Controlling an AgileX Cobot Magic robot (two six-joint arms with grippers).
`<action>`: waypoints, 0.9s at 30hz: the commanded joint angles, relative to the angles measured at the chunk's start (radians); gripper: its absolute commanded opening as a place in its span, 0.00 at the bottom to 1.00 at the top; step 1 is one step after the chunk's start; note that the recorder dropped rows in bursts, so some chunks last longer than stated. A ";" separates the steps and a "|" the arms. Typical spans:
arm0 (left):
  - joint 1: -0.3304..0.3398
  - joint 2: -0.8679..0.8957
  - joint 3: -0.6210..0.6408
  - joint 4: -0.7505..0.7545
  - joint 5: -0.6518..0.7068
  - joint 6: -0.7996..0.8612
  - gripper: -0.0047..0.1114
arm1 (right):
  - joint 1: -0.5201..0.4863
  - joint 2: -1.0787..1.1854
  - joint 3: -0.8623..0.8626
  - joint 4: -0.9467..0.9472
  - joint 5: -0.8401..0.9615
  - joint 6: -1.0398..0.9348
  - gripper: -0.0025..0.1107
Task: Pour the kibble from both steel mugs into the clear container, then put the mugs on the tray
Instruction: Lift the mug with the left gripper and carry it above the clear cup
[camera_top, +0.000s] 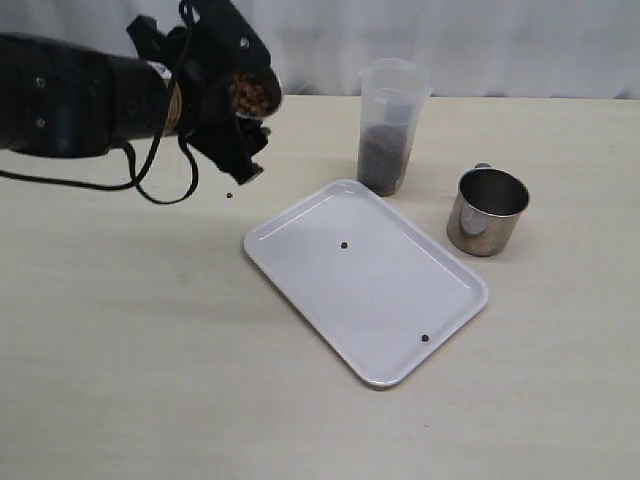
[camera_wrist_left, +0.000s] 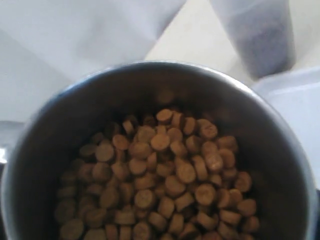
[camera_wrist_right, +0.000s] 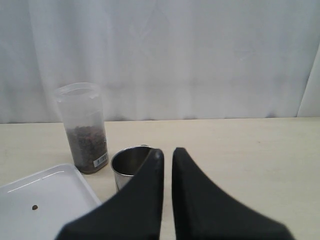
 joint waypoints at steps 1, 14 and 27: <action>-0.005 0.065 -0.140 0.046 0.014 -0.010 0.04 | 0.002 -0.003 0.002 -0.008 -0.001 -0.010 0.06; -0.046 0.360 -0.491 0.183 0.124 0.018 0.04 | 0.002 -0.003 0.002 -0.008 -0.001 -0.010 0.06; -0.080 0.522 -0.708 0.212 0.205 0.100 0.04 | 0.002 -0.003 0.002 -0.008 -0.001 -0.010 0.06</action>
